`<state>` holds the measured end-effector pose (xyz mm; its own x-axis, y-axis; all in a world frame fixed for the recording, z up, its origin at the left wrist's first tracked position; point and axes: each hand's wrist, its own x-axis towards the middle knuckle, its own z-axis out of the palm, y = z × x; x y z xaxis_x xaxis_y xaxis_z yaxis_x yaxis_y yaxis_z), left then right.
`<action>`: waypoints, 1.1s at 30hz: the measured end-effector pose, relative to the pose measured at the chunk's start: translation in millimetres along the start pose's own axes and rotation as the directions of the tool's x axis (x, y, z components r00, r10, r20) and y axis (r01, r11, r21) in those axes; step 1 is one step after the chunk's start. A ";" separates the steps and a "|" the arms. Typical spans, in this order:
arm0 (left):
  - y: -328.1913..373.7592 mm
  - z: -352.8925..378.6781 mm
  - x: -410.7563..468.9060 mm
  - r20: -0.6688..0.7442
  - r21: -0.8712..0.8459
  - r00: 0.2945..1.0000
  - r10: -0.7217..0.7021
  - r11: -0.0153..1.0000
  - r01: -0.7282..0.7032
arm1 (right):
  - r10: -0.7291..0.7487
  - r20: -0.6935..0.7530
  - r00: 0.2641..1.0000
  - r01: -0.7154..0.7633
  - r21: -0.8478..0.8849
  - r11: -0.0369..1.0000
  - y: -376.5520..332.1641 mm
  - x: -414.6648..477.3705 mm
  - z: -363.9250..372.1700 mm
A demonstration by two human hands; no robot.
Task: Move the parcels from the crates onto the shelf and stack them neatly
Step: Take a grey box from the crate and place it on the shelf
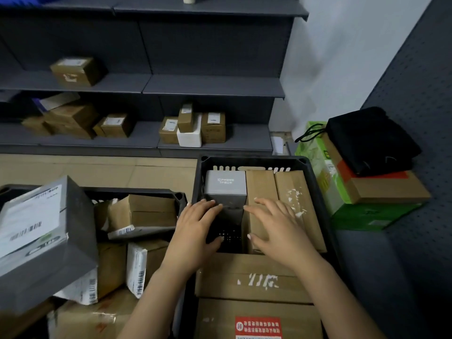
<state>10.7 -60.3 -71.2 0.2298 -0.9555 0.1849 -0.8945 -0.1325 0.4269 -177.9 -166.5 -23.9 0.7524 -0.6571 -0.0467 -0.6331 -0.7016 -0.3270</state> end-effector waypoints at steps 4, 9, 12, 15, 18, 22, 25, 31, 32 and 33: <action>-3.5 3.0 7.6 0.015 -0.012 1.000 0.008 1.000 -0.007 | 0.014 -0.005 1.000 -0.014 -0.012 1.000 2.7 7.2 2.7; 9.4 15.7 9.4 0.068 -0.053 0.994 0.086 0.995 -0.083 | 0.095 0.004 0.996 -0.095 -0.023 0.995 13.4 -10.1 10.5; 17.4 23.8 2.9 0.118 -0.089 0.985 0.127 0.989 -0.117 | 0.127 0.045 0.991 -0.127 0.001 0.992 19.4 -32.6 21.0; 18.6 28.1 -5.3 0.117 -0.096 0.984 0.135 0.988 -0.124 | 0.140 0.063 0.988 -0.141 0.003 0.990 21.1 -47.6 31.2; 17.5 19.4 -7.2 0.068 -0.081 0.990 0.124 0.990 -0.119 | 0.122 0.050 0.991 -0.123 0.018 0.992 16.6 -46.6 30.4; 9.3 -9.2 -6.9 -0.019 -0.014 0.995 0.102 0.995 -0.102 | 0.022 -0.011 1.000 -0.022 0.041 0.999 -4.0 -27.1 16.1; 0.1 -40.4 -15.9 -0.109 0.018 0.992 0.064 0.998 -0.062 | -0.079 -0.050 0.996 0.081 0.033 0.996 -27.4 -7.3 5.5; -27.3 -114.5 -67.1 -0.340 0.101 0.940 -0.032 0.992 0.070 | -0.321 -0.127 0.939 0.327 0.029 0.945 -104.4 24.5 -3.8; -35.1 -125.1 -78.7 -0.361 0.104 0.930 -0.067 0.988 0.111 | -0.360 -0.119 0.925 0.365 0.024 0.931 -121.2 26.7 -2.9; -44.3 -134.6 -90.3 -0.376 0.105 0.921 -0.104 0.982 0.155 | -0.396 -0.107 0.912 0.401 0.023 0.916 -138.2 28.3 -0.9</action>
<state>81.1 67.3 12.3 0.4493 -0.7665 0.4588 -0.8836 -0.3055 0.3548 -69.2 -88.4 20.8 0.9174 -0.3508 0.1879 -0.2743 -0.8995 -0.3401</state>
